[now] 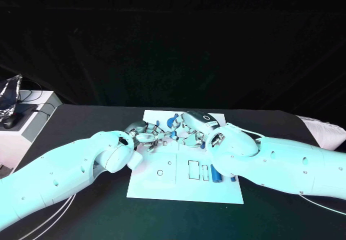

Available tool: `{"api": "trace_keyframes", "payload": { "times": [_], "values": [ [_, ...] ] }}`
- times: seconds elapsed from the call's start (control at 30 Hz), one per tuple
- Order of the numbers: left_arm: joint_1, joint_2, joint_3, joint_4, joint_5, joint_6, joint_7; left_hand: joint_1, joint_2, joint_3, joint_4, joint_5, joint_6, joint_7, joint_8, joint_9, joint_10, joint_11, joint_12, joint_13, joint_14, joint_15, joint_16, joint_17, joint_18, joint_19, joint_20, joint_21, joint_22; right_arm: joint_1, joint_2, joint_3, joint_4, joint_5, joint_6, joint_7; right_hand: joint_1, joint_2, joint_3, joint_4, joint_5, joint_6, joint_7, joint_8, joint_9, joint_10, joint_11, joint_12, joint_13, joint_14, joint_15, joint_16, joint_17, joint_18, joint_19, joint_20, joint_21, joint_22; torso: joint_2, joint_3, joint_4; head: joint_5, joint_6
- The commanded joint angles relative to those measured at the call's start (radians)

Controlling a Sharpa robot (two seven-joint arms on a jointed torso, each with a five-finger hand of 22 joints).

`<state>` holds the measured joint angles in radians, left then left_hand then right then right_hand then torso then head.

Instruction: Assemble the parts on the task board

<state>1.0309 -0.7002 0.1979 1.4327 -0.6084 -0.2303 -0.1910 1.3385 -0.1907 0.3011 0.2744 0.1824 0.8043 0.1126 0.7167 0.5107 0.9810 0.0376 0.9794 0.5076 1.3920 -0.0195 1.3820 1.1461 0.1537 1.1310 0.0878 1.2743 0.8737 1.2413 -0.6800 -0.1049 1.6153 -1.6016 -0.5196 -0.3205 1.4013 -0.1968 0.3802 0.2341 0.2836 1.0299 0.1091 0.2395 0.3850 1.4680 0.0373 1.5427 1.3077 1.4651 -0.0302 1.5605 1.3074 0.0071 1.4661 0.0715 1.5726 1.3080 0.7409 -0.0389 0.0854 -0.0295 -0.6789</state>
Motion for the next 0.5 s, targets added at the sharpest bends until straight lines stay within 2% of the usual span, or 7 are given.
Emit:
{"api": "trace_keyframes", "payload": {
  "times": [0.03,0.5],
  "values": [
    [0.000,0.001,0.000,0.000,0.001,0.011,-0.003,0.010,0.002,0.008,-0.001,0.002,-0.005,-0.003,0.003,-0.001,-0.008,0.000,0.005,-0.001,0.007,-0.003,0.007,0.001,-0.020,0.007,-0.002,0.003,0.001,0.000,0.001,0.001,0.006,-0.007,-0.020,0.022,0.002,0.000,0.006,-0.001,0.004,0.006,0.000,0.006,0.001,0.082,-0.006,0.006,0.242,0.100,-0.008,0.003,0.239,-0.007,0.105,-0.003,-0.002,0.263,0.000,0.0003,-0.0008,0.001,0.000],
    [0.000,0.001,0.000,-0.002,-0.003,0.012,-0.003,0.015,0.002,0.010,-0.001,0.002,-0.005,-0.003,0.003,-0.001,-0.008,0.000,0.004,-0.002,0.007,-0.003,0.008,0.003,-0.020,0.008,-0.003,0.004,0.003,0.000,0.002,0.001,0.011,-0.004,-0.036,0.028,0.003,0.001,0.009,-0.003,0.005,0.007,0.000,0.007,0.001,0.082,-0.006,0.005,0.242,0.100,-0.008,0.003,0.238,-0.007,0.105,-0.003,-0.002,0.263,0.000,0.0001,-0.0002,0.002,-0.002]
  ]
}}
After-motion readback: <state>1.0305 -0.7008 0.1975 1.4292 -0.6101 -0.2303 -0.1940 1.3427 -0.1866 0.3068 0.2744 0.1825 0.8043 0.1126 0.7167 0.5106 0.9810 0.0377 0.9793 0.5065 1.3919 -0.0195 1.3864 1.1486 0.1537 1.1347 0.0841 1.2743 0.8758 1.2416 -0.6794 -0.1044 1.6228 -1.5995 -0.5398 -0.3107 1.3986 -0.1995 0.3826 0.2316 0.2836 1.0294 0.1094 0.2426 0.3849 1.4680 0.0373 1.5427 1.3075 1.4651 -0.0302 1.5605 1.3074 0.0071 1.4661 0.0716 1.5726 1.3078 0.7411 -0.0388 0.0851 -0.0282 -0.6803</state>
